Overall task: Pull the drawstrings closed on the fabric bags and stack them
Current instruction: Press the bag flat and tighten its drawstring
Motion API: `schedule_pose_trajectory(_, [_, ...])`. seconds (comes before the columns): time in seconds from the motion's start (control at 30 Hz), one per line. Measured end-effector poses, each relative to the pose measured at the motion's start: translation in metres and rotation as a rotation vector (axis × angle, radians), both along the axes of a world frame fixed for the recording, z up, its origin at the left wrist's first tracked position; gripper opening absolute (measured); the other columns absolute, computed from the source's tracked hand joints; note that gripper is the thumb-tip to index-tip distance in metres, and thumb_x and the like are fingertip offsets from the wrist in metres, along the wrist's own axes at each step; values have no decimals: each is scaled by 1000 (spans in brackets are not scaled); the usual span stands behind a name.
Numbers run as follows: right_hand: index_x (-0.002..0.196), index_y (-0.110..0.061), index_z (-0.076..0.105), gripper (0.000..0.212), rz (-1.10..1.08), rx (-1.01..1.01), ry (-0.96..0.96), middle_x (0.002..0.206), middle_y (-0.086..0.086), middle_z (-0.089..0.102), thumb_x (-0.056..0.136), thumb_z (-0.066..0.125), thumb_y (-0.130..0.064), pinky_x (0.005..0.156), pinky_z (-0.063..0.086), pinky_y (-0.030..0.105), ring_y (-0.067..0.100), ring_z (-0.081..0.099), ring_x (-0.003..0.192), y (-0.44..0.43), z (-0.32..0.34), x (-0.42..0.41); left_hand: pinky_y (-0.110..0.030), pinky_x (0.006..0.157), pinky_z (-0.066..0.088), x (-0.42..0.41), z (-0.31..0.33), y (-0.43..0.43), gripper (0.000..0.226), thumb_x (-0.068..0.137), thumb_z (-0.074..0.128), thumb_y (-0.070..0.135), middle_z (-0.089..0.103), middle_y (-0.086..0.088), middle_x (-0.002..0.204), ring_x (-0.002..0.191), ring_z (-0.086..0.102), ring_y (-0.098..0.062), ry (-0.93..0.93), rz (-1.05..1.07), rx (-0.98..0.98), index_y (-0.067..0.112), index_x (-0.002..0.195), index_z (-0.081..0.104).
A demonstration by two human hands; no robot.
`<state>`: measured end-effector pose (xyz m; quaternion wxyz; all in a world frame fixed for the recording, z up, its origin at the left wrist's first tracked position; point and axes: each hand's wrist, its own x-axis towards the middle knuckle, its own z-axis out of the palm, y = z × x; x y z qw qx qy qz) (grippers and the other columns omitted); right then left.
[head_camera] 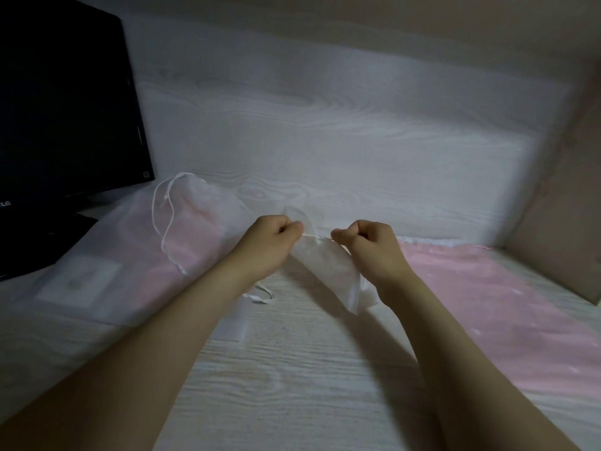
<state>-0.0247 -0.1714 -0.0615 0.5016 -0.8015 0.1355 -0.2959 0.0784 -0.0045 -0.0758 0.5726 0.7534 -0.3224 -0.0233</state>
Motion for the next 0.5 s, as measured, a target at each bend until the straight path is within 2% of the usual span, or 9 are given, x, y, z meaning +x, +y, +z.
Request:
schedule_pose_trajectory(0.13, [69,-11,59,21,-48,-91,24,57,-6,55,85,70,-18,61,45,30,12,52,58,-2,-5,1,-35,60,36,-1,0,-2,37,105,54,30,45,3,63,57,39,-14,12,-6,-25,18,71,45])
schedule_pose_trajectory(0.23, [76,-2,62,17,-53,-142,26,59,-3,55,85,69,-15,57,43,25,10,49,55,0,-7,1,-38,73,50,-6,1,-4,41,106,56,27,58,0,67,67,55,-14,-50,2,-113,1,75,55])
schedule_pose_trajectory(0.3, [74,-6,63,15,-63,-183,28,57,-6,55,84,69,-16,55,41,22,7,47,52,0,-8,2,-38,81,55,-12,3,-6,39,105,61,23,66,-8,71,73,62,-15,-56,-1,-214,-6,80,63])
schedule_pose_trajectory(0.4, [67,-15,59,19,-33,-258,34,51,-13,51,83,69,-16,54,39,20,3,45,49,1,-9,3,-35,84,61,-19,10,-7,32,105,62,17,77,-12,84,82,74,-19,62,-17,-371,-7,86,72])
schedule_pose_trajectory(0.5, [65,-16,57,23,44,-334,8,48,-17,49,84,69,-16,53,37,15,2,45,49,2,-12,5,-42,89,63,-25,16,-6,31,108,56,14,74,-16,78,93,78,-34,241,-137,-479,1,80,62])
